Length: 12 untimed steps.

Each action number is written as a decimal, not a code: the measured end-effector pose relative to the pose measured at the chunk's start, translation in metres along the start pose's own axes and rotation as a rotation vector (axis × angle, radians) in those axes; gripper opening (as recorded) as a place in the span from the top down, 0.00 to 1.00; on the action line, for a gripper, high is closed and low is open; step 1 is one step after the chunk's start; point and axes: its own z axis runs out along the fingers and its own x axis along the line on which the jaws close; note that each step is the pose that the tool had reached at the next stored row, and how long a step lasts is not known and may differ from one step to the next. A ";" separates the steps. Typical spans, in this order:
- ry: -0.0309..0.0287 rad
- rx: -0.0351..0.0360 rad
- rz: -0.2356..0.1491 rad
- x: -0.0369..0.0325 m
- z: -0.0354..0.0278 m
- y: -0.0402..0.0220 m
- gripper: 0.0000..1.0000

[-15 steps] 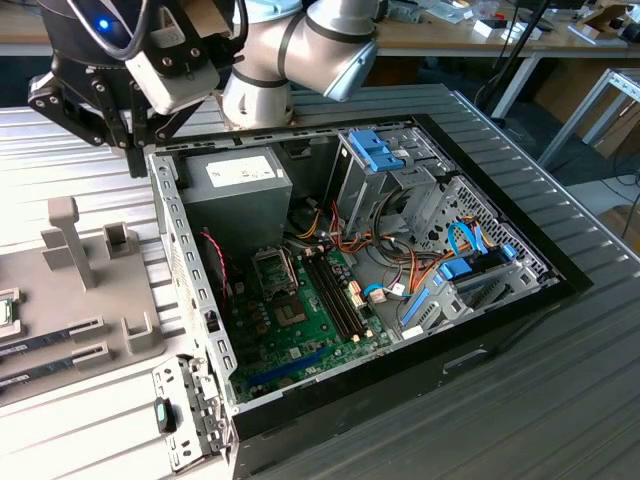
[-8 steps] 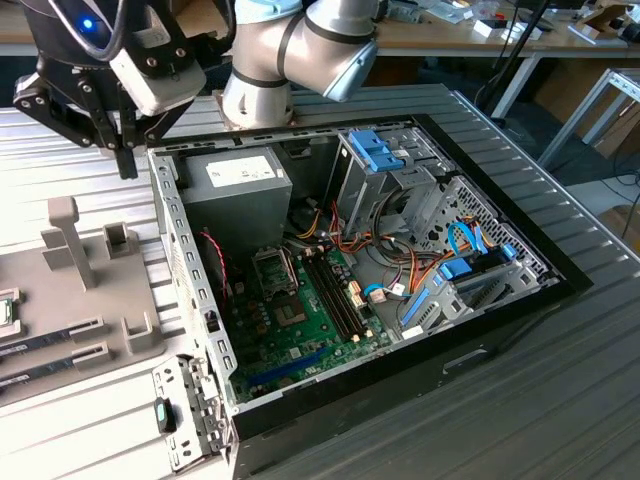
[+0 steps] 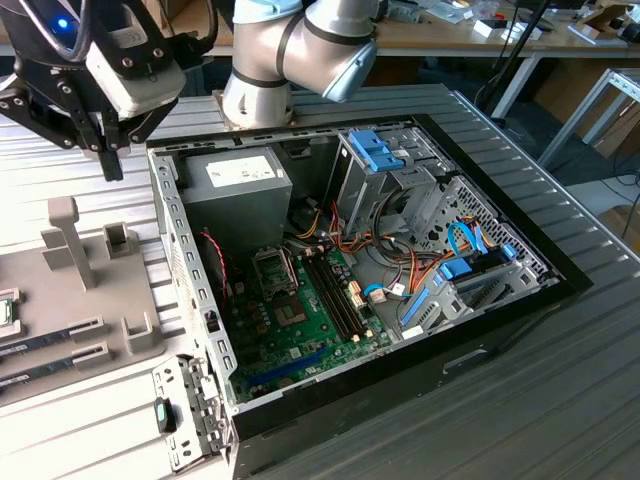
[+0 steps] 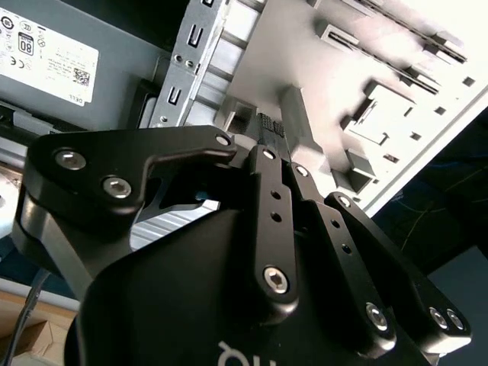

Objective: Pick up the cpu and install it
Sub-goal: 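Reach for the cpu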

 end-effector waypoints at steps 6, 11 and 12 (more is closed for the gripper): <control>0.0000 0.0000 0.000 0.0072 -0.0002 -0.0005 0.89; 0.0000 -0.0001 0.000 0.0113 -0.0003 -0.0009 0.89; 0.0000 -0.0001 0.000 0.0119 -0.0003 -0.0009 0.89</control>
